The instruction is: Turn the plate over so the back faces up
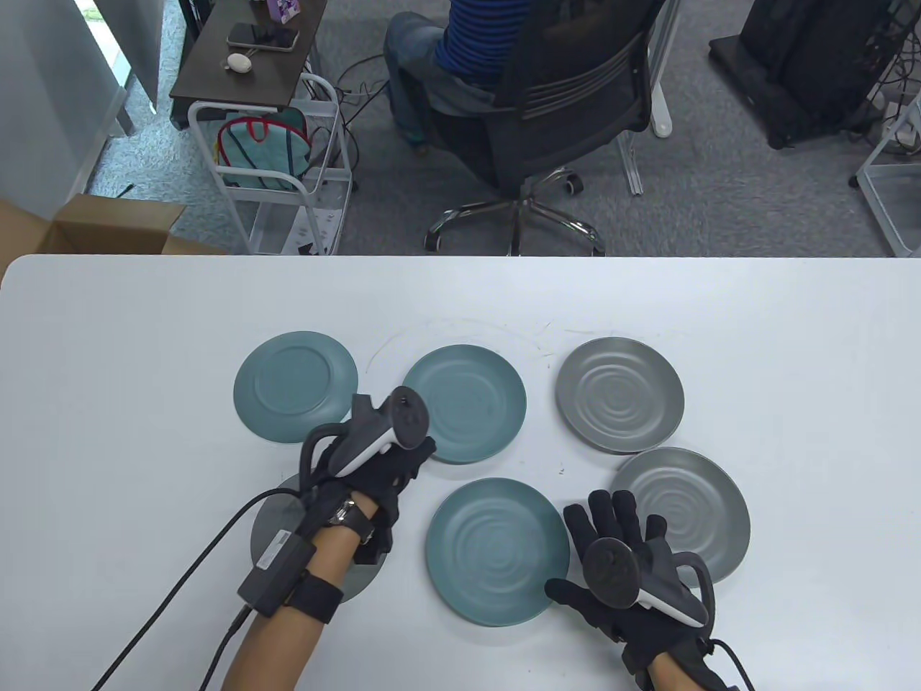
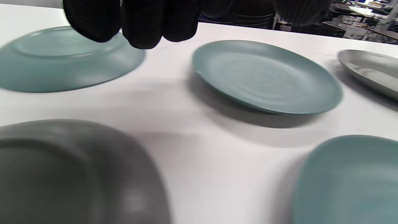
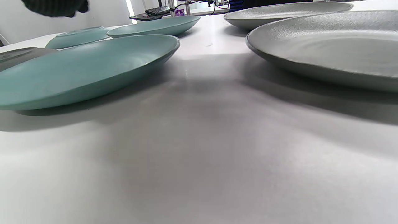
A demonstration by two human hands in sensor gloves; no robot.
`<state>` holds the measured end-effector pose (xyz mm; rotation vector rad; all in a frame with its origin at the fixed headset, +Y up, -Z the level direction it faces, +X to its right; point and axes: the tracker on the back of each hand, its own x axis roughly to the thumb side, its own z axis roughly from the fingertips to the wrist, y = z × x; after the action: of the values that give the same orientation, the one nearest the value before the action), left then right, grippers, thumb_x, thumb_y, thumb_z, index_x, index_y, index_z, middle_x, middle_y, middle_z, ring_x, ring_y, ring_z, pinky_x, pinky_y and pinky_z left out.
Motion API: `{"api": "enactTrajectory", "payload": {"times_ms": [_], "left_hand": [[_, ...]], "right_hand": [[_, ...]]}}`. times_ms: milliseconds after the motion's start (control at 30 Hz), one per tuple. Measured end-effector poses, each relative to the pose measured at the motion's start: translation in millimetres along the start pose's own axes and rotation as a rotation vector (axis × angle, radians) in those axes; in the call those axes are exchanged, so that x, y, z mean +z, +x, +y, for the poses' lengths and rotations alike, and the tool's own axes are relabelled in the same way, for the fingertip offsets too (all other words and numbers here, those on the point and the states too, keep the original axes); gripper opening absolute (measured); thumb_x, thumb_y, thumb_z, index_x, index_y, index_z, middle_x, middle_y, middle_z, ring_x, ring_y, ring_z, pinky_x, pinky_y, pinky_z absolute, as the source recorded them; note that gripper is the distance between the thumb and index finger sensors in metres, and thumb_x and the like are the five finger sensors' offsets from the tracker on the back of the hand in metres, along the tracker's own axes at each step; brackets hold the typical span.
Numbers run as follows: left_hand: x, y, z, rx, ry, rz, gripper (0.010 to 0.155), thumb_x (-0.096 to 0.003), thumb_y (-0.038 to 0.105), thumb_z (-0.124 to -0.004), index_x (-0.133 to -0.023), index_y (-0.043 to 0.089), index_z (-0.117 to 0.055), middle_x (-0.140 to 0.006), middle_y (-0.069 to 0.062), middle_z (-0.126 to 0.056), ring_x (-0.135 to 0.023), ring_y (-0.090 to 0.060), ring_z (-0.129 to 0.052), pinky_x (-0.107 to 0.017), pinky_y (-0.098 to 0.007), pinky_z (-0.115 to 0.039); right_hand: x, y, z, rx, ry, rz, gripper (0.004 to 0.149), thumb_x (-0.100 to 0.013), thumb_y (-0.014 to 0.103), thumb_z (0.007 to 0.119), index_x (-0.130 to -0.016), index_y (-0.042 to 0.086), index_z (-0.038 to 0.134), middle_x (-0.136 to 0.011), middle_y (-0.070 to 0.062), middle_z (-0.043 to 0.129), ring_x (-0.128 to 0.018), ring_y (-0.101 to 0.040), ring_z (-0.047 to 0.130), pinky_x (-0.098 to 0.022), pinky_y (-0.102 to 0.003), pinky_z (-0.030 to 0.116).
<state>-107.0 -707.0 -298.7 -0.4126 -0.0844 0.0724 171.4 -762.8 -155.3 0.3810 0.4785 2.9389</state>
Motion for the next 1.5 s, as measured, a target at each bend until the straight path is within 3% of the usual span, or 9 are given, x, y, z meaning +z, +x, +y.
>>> {"api": "enactTrajectory", "payload": {"times_ms": [167, 367, 633, 1200, 1500], "left_hand": [[-21.6, 50.7, -8.5, -0.047, -0.023, -0.048, 0.083, -0.0547, 0.063, -0.061, -0.118, 0.012, -0.043, -0.114, -0.017, -0.059, -0.104, -0.048, -0.073, -0.066, -0.06, -0.072], [-44.1, 78.3, -24.3, -0.052, -0.077, -0.052, 0.084, -0.0543, 0.064, -0.061, -0.118, 0.012, -0.043, -0.114, -0.017, -0.059, -0.103, -0.048, -0.073, -0.066, -0.06, -0.072], [-60.3, 82.9, -37.7, -0.126, -0.074, -0.014, 0.085, -0.0534, 0.065, -0.063, -0.117, 0.011, -0.045, -0.112, -0.02, -0.06, -0.101, -0.049, -0.073, -0.067, -0.06, -0.072], [-63.5, 103.5, -45.5, -0.297, -0.044, -0.015, 0.089, -0.049, 0.065, -0.075, -0.113, 0.007, -0.053, -0.103, -0.025, -0.068, -0.092, -0.052, -0.083, -0.062, -0.057, -0.078], [-62.1, 106.1, -42.8, -0.264, -0.018, -0.05, 0.084, -0.0534, 0.058, -0.07, -0.113, 0.003, -0.049, -0.099, -0.03, -0.067, -0.086, -0.053, -0.086, -0.057, -0.054, -0.082]], "right_hand": [[0.3, -3.3, -0.6, -0.012, -0.001, 0.005, 0.093, -0.047, 0.069, 0.059, -0.115, 0.018, 0.02, -0.119, -0.019, 0.011, -0.107, -0.045, 0.008, -0.072, -0.072, 0.019], [0.0, -5.7, -1.2, -0.022, 0.003, 0.008, 0.093, -0.047, 0.069, 0.059, -0.115, 0.018, 0.02, -0.119, -0.019, 0.011, -0.107, -0.045, 0.008, -0.072, -0.072, 0.019], [0.0, -6.1, -1.5, -0.028, 0.007, 0.009, 0.093, -0.047, 0.069, 0.059, -0.115, 0.018, 0.02, -0.119, -0.019, 0.012, -0.107, -0.045, 0.009, -0.072, -0.072, 0.019], [0.1, -6.0, -2.5, -0.026, 0.012, 0.009, 0.093, -0.047, 0.069, 0.059, -0.115, 0.018, 0.021, -0.119, -0.019, 0.012, -0.107, -0.045, 0.009, -0.072, -0.072, 0.019], [0.0, -6.1, -2.5, -0.031, 0.008, 0.004, 0.093, -0.047, 0.069, 0.059, -0.115, 0.019, 0.02, -0.119, -0.019, 0.011, -0.107, -0.045, 0.009, -0.072, -0.072, 0.019]]}}
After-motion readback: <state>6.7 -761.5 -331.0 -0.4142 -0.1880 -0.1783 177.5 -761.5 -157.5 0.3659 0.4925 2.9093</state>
